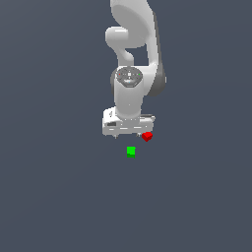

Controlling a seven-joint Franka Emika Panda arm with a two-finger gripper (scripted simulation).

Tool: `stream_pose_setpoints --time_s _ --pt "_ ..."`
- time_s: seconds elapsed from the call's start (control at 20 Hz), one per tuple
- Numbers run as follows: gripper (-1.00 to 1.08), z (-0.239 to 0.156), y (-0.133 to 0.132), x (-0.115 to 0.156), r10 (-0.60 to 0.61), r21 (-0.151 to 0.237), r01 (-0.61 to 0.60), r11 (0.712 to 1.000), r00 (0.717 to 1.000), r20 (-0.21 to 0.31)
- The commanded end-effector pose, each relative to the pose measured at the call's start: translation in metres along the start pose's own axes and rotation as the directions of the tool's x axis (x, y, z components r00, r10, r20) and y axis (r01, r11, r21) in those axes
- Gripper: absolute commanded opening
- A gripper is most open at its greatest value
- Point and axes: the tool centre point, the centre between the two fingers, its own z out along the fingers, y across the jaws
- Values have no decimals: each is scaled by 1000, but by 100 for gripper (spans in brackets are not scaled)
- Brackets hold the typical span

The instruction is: Stack the red cube on top of the green cube.

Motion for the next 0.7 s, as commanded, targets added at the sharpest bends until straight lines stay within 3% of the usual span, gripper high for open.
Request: stream_pose_setpoints --time_s 0.0,0.25,0.65 --pt "100 8 -15 -5 -53 1 53 999 999 -2" --pt "100 30 -55 -22 -203 1 203 979 979 -11" --pt "100 63 -107 -57 -406 0 406 914 913 -24"
